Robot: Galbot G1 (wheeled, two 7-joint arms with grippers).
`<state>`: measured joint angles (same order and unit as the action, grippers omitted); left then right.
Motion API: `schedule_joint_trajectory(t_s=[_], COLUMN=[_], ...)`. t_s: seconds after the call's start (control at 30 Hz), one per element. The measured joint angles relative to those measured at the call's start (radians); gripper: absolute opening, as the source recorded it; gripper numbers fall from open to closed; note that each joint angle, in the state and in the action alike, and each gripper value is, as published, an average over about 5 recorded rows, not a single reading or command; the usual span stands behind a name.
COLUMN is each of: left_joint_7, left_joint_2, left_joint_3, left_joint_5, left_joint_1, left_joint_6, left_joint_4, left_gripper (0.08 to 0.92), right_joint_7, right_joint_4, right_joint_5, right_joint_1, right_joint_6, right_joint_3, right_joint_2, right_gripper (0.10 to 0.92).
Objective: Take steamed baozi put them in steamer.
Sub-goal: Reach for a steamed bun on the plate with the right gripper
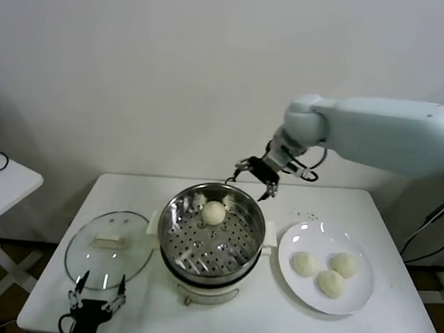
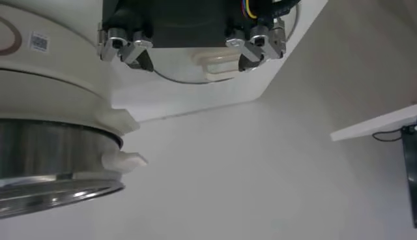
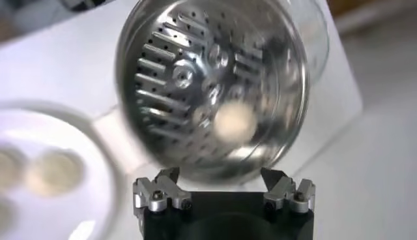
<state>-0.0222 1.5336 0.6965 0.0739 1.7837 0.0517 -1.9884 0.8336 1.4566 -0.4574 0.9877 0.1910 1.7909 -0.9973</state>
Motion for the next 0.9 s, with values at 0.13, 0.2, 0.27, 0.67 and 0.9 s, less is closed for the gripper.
schedule_joint_trajectory(t_s=[0.13,0.2,0.27,0.67,0.9], left_joint_7=[0.0,0.0,0.0,-0.004,-0.007], left_joint_2=[0.001,0.001,0.002,0.008,0.01], left_joint_3=[-0.001,0.001,0.005,0.028,0.04], left_joint_5=[0.0,0.0,0.001,-0.005,-0.005], left_joint_1=[0.0,-0.001,-0.003,-0.011,-0.011], left_joint_6=[-0.001,-0.002,-0.003,-0.001,-0.001], left_joint_4=[-0.005,-0.005,-0.003,0.009,0.021], left_gripper=[0.823,0.823,0.823,0.823,0.823], right_joint_7=[-0.011,-0.02,-0.032,-0.101,-0.131], right_joint_4=[0.068,0.098,0.123,0.154,0.108], right_joint_5=[-0.091,-0.127,-0.157,-0.185,-0.136], right_joint_1=[0.051,0.064,0.067,-0.117,-0.279], right_joint_6=[-0.143,-0.207,-0.268,-0.533,-0.601], right_joint_3=[0.105,0.142,0.168,0.132,0.038], right_joint_2=[0.086,0.126,0.164,0.288,0.294], right_gripper=[0.823,0.823,0.823,0.823,0.823])
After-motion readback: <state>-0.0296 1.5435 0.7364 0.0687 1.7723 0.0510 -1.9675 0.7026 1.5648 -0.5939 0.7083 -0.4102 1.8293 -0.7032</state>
